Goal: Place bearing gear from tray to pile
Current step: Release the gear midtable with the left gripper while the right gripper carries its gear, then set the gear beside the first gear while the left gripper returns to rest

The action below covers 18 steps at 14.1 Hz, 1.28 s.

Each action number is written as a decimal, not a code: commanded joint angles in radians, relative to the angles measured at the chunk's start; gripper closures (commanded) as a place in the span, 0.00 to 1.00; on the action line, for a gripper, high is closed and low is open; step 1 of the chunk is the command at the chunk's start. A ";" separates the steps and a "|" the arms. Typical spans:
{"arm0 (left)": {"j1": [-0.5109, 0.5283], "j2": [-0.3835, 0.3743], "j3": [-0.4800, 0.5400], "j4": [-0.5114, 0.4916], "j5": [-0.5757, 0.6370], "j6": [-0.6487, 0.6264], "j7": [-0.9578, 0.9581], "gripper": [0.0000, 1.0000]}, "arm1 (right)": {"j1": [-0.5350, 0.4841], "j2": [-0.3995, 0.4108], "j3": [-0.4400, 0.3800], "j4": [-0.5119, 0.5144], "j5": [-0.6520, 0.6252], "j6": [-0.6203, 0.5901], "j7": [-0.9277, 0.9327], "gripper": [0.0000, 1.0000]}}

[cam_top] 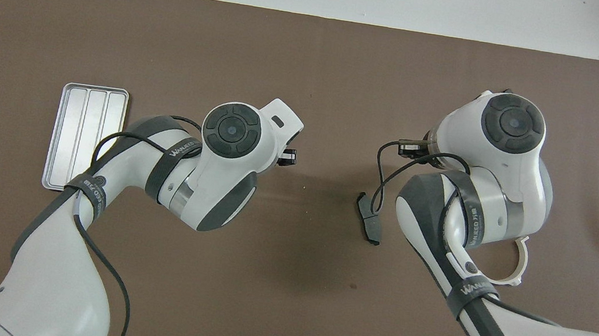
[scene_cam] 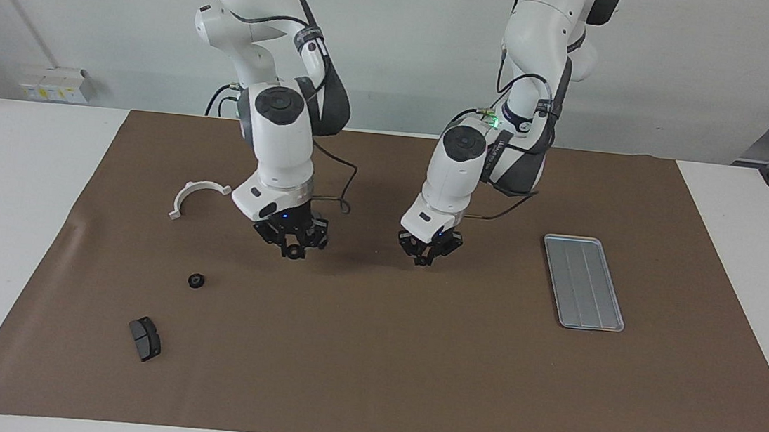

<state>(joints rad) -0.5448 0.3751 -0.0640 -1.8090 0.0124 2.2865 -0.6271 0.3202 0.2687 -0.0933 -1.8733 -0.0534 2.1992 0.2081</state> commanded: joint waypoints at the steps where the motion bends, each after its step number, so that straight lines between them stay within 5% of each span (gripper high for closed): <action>1: -0.010 -0.022 0.013 -0.027 0.006 0.022 -0.011 0.53 | -0.079 -0.069 0.014 -0.121 0.003 0.028 -0.123 1.00; 7: 0.093 -0.059 0.015 0.014 0.008 -0.071 0.029 0.45 | -0.187 -0.131 0.014 -0.309 0.004 0.132 -0.295 0.98; 11: 0.276 -0.137 0.015 0.019 0.008 -0.208 0.332 0.45 | -0.202 -0.148 0.014 -0.382 0.004 0.195 -0.297 0.85; 12: 0.320 -0.151 0.015 0.019 0.008 -0.232 0.409 0.44 | -0.202 -0.148 0.014 -0.383 0.004 0.197 -0.297 0.78; 13: 0.365 -0.168 0.016 0.019 0.008 -0.260 0.479 0.43 | -0.202 -0.148 0.014 -0.383 0.004 0.197 -0.297 0.59; 14: 0.402 -0.185 0.021 0.019 0.008 -0.281 0.548 0.40 | -0.201 -0.148 0.014 -0.383 0.004 0.197 -0.297 0.22; 15: 0.439 -0.196 0.023 0.019 0.008 -0.300 0.608 0.38 | -0.199 -0.148 0.014 -0.383 0.004 0.198 -0.296 0.00; 18: 0.537 -0.217 0.024 0.069 0.008 -0.384 0.730 0.30 | -0.196 -0.146 0.014 -0.382 0.004 0.197 -0.294 0.00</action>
<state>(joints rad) -0.0496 0.1794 -0.0305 -1.7715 0.0124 1.9694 0.0433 0.1352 0.1498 -0.0901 -2.2263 -0.0534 2.3765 -0.0679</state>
